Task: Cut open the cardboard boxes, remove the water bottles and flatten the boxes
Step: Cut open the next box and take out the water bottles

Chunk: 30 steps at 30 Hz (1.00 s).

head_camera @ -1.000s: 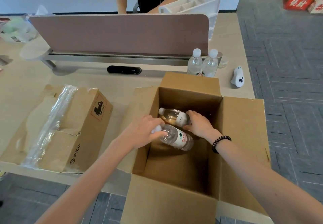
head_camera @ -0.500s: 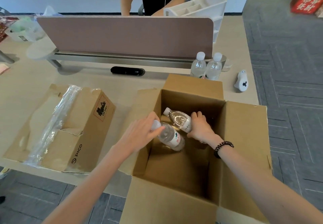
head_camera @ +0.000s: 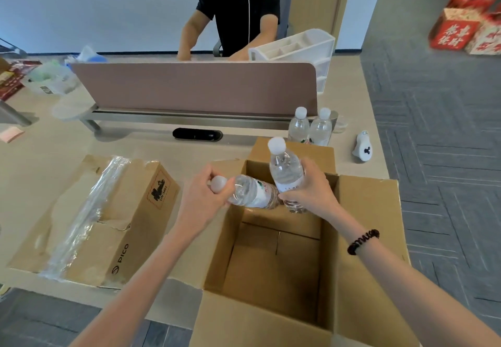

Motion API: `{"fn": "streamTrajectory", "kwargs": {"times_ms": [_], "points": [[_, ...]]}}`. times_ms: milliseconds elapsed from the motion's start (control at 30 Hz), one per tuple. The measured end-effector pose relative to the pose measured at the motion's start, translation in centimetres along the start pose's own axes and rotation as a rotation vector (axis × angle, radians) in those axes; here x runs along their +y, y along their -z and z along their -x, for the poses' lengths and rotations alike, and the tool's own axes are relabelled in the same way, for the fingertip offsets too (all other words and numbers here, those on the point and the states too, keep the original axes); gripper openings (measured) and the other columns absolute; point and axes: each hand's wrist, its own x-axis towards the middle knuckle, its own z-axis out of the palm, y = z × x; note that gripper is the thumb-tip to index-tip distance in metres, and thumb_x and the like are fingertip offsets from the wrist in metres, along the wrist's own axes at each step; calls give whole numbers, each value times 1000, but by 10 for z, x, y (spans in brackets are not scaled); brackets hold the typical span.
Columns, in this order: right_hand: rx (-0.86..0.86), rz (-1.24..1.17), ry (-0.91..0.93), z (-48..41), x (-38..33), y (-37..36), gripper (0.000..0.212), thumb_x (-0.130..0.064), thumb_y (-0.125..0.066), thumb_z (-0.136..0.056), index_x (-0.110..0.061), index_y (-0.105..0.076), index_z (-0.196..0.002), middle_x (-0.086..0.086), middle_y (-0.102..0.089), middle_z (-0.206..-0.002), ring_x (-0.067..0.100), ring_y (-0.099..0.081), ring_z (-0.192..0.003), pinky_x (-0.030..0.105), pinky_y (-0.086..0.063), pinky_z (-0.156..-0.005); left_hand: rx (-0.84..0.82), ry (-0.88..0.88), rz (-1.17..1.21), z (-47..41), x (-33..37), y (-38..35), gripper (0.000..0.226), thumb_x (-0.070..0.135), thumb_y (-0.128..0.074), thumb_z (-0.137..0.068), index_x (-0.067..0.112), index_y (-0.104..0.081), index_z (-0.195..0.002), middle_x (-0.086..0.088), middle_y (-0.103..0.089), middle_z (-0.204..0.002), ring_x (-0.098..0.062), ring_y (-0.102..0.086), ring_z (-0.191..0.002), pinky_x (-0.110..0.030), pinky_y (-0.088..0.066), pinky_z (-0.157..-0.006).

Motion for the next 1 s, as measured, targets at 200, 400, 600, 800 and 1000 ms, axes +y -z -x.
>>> {"fn": "streamTrajectory", "kwargs": {"times_ms": [200, 400, 600, 800, 1000], "points": [[49, -121, 106, -27, -40, 29, 67, -31, -90, -57, -27, -52, -111, -10, -61, -104, 7, -59, -95, 28, -53, -78, 160, 38, 112, -25, 34, 16, 25, 25, -71, -89, 11, -50, -83, -10, -65, -81, -21, -70, -60, -18, -49, -44], [100, -135, 171, -60, -62, 48, 63, -31, -92, -57, -20, -50, -102, -7, -55, -96, 1, -53, -87, 14, -37, -64, 336, 6, 165, -60, 63, 28, 31, 22, -69, -90, 3, -47, -81, -22, -60, -81, -33, -67, -59, -15, -45, -42], [154, -232, 72, -101, -50, 28, 64, -30, -92, -57, -22, -47, -101, -3, -61, -100, 12, -62, -93, 24, -49, -72, 327, -14, 105, -99, 59, 10, 30, 27, -69, -90, 8, -47, -82, -12, -60, -79, -29, -68, -65, -14, -46, -44], [246, -27, 54, -128, -28, 1, 62, -36, -87, -58, -27, -46, -103, -9, -48, -100, 14, -43, -102, 34, -45, -82, 228, -39, -18, -142, 25, -16, 29, 34, -70, -87, 17, -48, -79, 0, -60, -75, -18, -65, -63, -35, -58, -52], [226, 34, -57, -150, -2, -28, 57, -37, -81, -62, -26, -43, -102, -5, -51, -100, 16, -52, -94, 35, -49, -72, 128, -79, -134, -183, -5, -39, 32, 39, -69, -84, 22, -43, -77, 6, -60, -70, -19, -63, -62, -47, -53, -62]]}}
